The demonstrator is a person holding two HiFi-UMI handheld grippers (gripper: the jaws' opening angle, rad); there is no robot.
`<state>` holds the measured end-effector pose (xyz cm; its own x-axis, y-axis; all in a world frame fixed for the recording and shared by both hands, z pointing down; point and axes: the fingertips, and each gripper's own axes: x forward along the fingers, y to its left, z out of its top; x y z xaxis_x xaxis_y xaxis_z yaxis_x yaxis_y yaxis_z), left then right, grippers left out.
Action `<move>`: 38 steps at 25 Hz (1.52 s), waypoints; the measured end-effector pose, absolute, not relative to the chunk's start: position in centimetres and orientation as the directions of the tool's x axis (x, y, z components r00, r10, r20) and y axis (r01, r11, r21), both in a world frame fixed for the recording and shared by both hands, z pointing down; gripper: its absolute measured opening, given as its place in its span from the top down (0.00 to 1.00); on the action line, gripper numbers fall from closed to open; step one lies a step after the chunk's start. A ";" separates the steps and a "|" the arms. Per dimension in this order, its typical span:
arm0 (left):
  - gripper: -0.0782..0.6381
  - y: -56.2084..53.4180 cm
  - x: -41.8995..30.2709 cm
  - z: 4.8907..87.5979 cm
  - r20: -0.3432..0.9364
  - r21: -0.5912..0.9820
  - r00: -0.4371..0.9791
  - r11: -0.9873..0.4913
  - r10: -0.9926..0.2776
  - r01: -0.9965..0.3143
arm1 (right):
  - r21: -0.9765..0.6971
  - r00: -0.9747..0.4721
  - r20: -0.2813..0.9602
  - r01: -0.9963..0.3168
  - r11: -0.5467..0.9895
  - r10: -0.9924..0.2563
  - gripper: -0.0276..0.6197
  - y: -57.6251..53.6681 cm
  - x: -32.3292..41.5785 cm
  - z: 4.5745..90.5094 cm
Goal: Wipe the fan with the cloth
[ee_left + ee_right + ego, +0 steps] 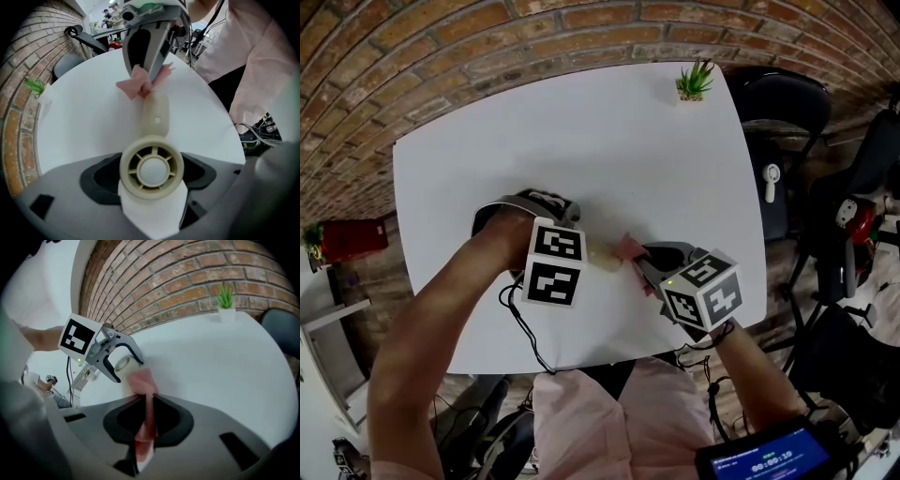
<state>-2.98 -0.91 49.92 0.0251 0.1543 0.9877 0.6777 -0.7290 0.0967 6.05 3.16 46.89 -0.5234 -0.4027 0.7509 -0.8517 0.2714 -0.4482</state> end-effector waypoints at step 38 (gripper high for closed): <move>0.36 -1.0 -3.0 49.8 0.987 0.096 0.030 -0.729 0.158 0.678 | -0.140 -0.607 0.790 -0.050 0.989 0.081 0.91 2.1 2.5 47.4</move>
<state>-3.02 -1.00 49.82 0.0301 0.1577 0.9870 0.6776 -0.7292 0.0958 2.51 2.13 47.44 -0.6072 0.0807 0.7904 -0.0503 0.9889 -0.1396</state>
